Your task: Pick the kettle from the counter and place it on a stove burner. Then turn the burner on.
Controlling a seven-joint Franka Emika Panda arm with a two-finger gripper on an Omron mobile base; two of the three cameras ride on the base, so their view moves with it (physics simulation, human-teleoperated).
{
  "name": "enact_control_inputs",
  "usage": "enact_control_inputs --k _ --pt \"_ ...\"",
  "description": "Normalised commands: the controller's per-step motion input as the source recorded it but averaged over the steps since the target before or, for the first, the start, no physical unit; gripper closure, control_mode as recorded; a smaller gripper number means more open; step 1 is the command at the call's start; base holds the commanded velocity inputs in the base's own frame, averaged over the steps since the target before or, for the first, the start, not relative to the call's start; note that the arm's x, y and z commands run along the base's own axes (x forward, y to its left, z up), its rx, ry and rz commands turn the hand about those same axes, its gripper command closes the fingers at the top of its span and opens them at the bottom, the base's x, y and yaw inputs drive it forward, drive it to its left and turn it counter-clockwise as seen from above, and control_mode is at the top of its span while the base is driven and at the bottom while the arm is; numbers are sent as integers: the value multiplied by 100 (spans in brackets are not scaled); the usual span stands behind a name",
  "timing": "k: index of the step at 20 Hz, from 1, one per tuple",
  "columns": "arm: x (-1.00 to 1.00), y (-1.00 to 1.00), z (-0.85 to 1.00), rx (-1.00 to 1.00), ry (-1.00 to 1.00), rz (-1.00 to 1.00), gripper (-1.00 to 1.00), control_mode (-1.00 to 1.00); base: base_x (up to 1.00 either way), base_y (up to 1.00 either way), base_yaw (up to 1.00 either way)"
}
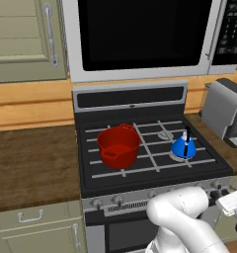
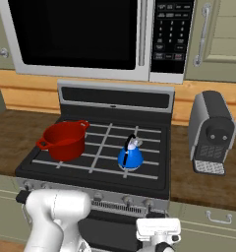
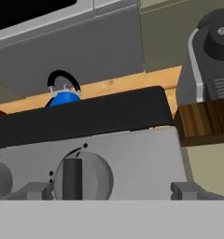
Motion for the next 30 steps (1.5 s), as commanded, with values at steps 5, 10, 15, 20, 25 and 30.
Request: enact_control_inputs --k 5,10,15,20,25,30 --pt "-17 13 0 0 -6 -2 -100 -100 0 0 0" --pt "16 10 6 0 -1 -5 -100 -100 0 0 0" --pt "25 12 0 0 5 -7 -100 -100 0 0 0" --pt "9 12 0 0 1 -1 -100 -100 0 0 0" --pt "3 0 0 0 0 0 -100 -100 0 0 0" --pt "1 0 0 0 0 0 100 -100 0 0 0"
